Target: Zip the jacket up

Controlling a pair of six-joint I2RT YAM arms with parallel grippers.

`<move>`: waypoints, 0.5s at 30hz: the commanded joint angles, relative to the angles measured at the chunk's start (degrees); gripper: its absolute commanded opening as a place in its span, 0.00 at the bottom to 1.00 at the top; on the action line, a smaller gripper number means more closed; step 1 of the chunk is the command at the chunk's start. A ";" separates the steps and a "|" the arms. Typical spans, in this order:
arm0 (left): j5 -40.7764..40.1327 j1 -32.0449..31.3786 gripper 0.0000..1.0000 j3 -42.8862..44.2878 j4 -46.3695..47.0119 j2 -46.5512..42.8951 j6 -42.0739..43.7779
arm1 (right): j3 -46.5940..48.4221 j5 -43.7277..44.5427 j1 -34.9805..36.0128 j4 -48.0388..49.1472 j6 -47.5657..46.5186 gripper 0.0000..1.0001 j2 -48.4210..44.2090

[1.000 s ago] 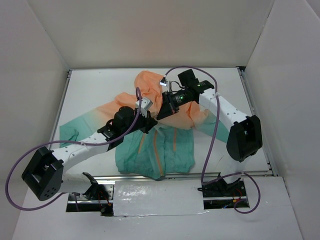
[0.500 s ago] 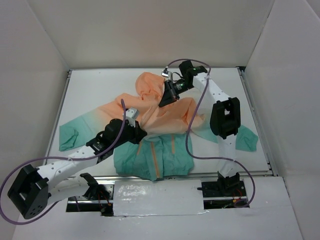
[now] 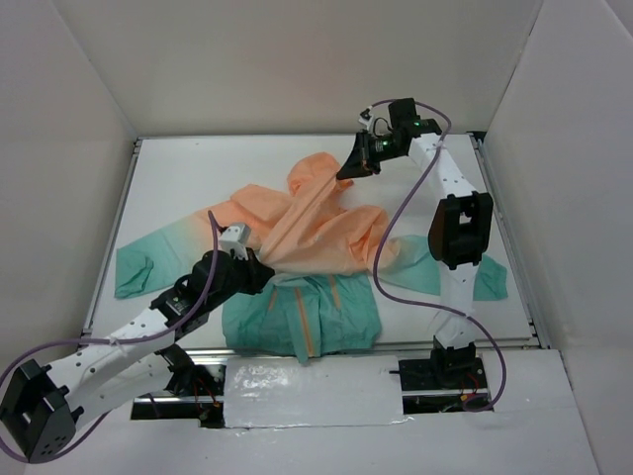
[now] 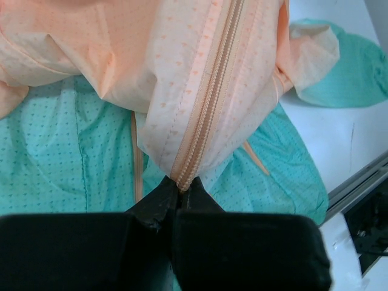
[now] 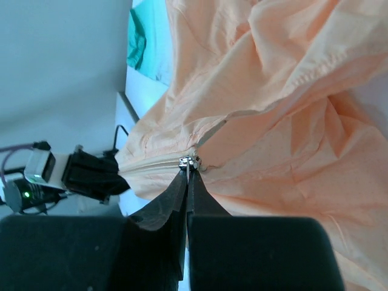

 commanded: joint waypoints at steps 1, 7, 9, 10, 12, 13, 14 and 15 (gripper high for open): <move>-1.54 -0.48 0.00 -2.22 -7.14 -0.13 -2.93 | 3.80 11.33 -4.73 15.32 6.98 0.00 -2.10; 3.38 -0.48 0.00 -0.65 0.94 7.59 -1.79 | 6.25 14.41 -4.82 21.65 7.96 0.00 -3.25; 6.27 -0.57 0.39 1.37 4.89 11.28 -1.18 | 7.57 15.91 -4.73 23.85 8.13 0.00 -2.12; 6.63 -0.66 0.57 2.25 5.26 12.34 -1.17 | 8.36 16.61 -4.82 24.12 7.79 0.00 -1.50; 6.73 -0.92 0.93 5.15 4.30 14.28 -1.09 | 12.57 19.94 -4.99 23.52 6.65 0.00 1.56; 6.64 -0.92 0.99 5.86 3.77 14.63 -0.91 | 14.41 21.17 -5.00 22.99 6.12 0.00 2.71; 6.55 -1.10 0.99 6.99 3.16 14.63 -0.73 | 18.08 22.14 -5.00 22.46 5.42 0.00 3.77; 6.46 -1.10 0.99 7.27 2.72 14.63 -0.82 | 19.60 22.85 -5.00 22.02 3.93 0.00 5.17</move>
